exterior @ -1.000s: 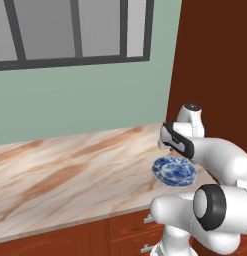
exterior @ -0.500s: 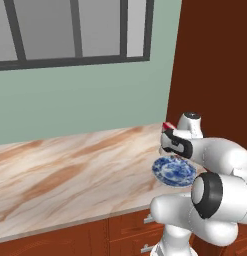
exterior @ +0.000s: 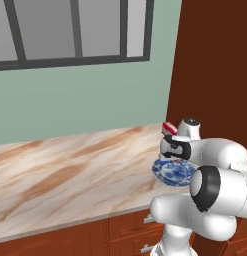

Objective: Pick the kebab skewer from the microwave and place it on plate located on the counter.

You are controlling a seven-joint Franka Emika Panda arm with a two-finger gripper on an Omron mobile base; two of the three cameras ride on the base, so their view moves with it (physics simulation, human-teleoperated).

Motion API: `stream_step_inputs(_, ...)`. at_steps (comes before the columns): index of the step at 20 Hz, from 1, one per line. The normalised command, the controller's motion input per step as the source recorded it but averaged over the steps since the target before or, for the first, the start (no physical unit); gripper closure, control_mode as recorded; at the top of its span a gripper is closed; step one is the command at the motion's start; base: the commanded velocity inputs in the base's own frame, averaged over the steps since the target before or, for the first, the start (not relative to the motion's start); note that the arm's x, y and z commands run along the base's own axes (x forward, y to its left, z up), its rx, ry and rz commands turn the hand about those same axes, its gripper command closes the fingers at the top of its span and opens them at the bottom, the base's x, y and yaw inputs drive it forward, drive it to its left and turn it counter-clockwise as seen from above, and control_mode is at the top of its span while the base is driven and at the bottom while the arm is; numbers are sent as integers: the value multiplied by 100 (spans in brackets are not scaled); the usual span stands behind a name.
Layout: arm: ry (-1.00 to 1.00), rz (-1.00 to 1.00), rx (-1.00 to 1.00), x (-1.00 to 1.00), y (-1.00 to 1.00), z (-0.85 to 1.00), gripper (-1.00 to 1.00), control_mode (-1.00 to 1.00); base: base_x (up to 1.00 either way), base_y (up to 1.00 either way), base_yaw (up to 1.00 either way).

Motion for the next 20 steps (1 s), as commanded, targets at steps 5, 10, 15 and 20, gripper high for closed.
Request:
stream_step_inputs(5,0,0,0,0,0,-36,100,-100,0,0,0)
stream_step_inputs(10,0,0,0,0,0,-25,100,-100,0,0,0)
stream_step_inputs(15,0,0,0,0,0,-10,100,-100,0,0,0)
stream_step_inputs(20,0,0,0,0,0,0,100,-100,0,0,0)
